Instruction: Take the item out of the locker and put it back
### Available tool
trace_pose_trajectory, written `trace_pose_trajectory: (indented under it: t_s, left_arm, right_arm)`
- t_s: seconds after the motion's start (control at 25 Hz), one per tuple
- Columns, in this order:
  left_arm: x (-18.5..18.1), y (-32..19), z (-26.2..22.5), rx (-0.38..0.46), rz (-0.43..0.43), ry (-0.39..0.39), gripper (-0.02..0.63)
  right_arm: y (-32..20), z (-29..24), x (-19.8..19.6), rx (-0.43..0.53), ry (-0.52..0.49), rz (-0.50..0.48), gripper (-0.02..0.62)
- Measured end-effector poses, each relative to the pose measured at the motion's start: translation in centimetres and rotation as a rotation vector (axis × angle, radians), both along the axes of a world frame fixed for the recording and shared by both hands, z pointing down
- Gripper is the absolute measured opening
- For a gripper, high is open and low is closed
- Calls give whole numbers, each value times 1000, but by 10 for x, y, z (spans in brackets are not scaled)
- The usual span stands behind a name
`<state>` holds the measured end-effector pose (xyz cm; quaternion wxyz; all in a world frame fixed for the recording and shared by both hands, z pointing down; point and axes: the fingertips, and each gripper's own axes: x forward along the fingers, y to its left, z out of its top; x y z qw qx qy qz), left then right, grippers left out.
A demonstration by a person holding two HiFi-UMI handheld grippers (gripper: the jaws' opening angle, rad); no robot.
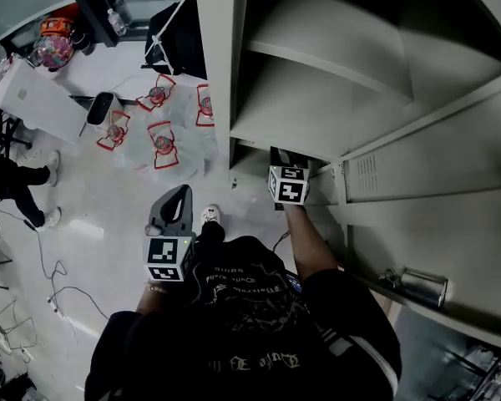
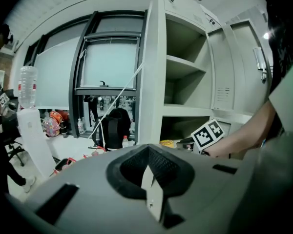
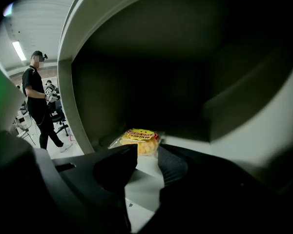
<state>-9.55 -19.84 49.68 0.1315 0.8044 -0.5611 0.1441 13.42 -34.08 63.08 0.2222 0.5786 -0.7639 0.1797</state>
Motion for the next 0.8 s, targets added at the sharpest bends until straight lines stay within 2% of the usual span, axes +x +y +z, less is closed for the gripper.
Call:
trace_pose_trajectory:
  t_s: [0.52,0.56,0.64,0.8]
  left_arm:
    - [-28,-2,-1,-1,-74,-14,6]
    - [-29,-3,-1,-1,-77,-13,6]
    - [-30,-4,-1,-1,-78,-13,6]
    - [-32,-4,1,-3,-83,-11,6]
  right_arm:
    - [-24,29,0,-96,62,-53,121]
    - [-25,30,0,-98,72,-54,107]
    - [-24,29,0,-100,86,-54,32]
    - [-21,30,-2,-115,81,-56,11]
